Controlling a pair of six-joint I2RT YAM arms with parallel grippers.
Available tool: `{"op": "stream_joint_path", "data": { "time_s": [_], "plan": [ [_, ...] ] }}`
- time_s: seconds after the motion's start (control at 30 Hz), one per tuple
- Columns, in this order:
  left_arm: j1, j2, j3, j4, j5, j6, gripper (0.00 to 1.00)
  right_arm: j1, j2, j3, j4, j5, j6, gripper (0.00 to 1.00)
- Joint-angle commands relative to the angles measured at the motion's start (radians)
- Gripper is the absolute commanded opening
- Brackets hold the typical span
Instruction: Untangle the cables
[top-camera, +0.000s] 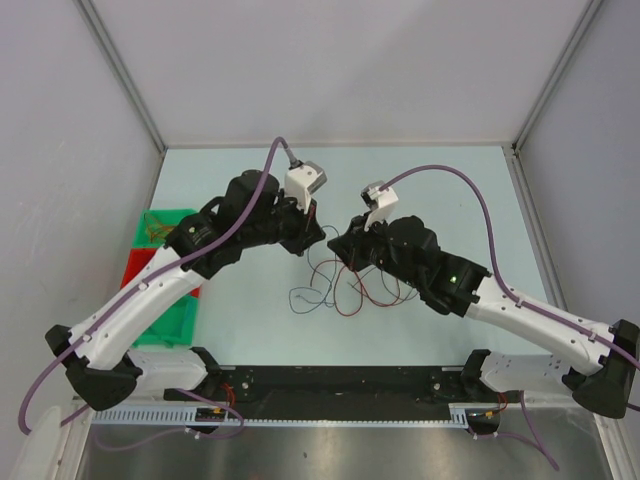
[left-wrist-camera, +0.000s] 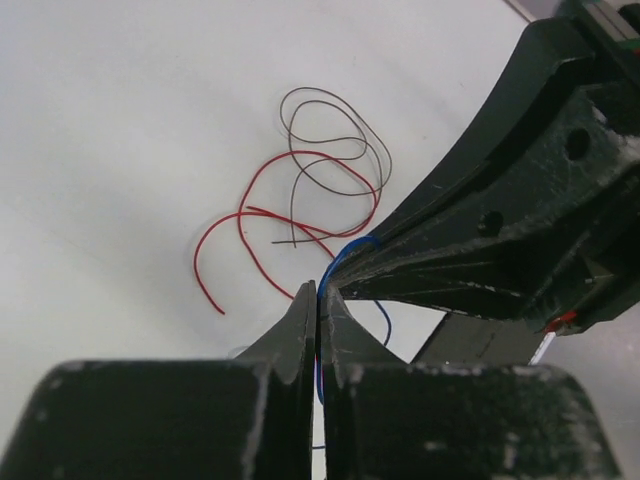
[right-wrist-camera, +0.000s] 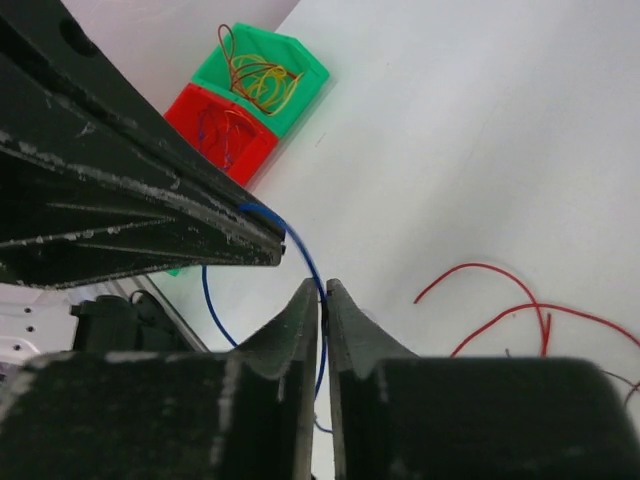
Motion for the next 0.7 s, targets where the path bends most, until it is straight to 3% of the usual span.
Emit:
{"op": "stream_joint_path", "data": {
  "time_s": [0.0, 0.1, 0.17, 0.3, 0.67],
  "plan": [
    [-0.006, -0.009, 0.029, 0.003, -0.111, -0.028, 0.0, 0.007, -0.018, 0.046, -0.004, 0.018, -0.014, 0.35],
    [-0.006, 0.005, 0.081, -0.072, -0.281, -0.064, 0.0, 0.007, -0.02, 0.046, -0.046, 0.077, -0.005, 0.67],
    [0.001, 0.017, 0.115, -0.135, -0.374, -0.084, 0.0, 0.007, -0.023, 0.046, -0.089, 0.146, 0.015, 0.75],
    [0.049, 0.001, 0.132, -0.202, -0.53, -0.152, 0.0, 0.007, -0.03, 0.046, -0.15, 0.216, 0.032, 0.76],
    [0.341, -0.139, 0.165, -0.309, -0.618, -0.246, 0.0, 0.009, -0.024, 0.011, -0.233, 0.28, 0.084, 0.76]
  ]
}}
